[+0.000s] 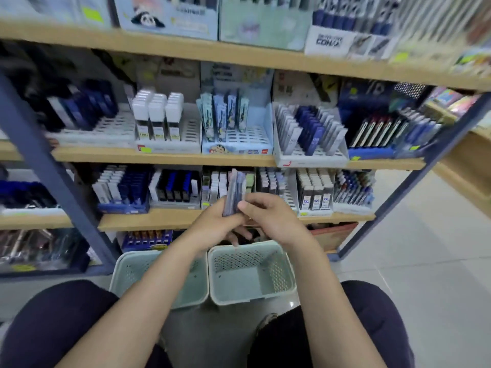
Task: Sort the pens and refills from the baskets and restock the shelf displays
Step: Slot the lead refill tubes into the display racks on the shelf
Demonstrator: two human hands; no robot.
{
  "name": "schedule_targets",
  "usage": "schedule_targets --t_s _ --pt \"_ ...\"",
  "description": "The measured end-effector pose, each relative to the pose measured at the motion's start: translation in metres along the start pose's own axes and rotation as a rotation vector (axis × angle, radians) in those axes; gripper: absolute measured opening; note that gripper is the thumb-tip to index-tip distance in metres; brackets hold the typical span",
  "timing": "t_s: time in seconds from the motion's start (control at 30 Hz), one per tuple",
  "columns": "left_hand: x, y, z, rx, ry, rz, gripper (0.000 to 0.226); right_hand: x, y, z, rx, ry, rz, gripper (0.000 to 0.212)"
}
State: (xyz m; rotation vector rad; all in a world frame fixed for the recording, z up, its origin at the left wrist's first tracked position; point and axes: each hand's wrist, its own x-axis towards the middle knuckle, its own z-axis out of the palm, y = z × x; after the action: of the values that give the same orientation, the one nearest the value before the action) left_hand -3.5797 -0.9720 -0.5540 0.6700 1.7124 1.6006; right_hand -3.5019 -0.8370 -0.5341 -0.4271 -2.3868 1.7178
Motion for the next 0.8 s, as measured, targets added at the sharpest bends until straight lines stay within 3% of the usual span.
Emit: schedule_targets --t_s 0.13,0.33,0.5,0.8 --pt "-0.013 0.05 0.009 -0.051 -0.023 0.099 0.011 -0.015 -0.05 -0.021 -0.008 0.17 -0.129 0.031" --pt "-0.016 0.093 0.022 -0.015 -0.024 0.176 0.015 -0.03 -0.08 -0.049 0.139 0.291 -0.169 0.02" --pt "-0.009 0.098 0.041 0.057 -0.033 0.19 0.007 -0.036 -0.079 -0.067 0.227 0.367 -0.152 0.028" --pt "0.03 0.09 0.061 0.065 0.105 0.072 0.019 -0.023 -0.036 -0.119 0.476 0.435 -0.107 0.016"
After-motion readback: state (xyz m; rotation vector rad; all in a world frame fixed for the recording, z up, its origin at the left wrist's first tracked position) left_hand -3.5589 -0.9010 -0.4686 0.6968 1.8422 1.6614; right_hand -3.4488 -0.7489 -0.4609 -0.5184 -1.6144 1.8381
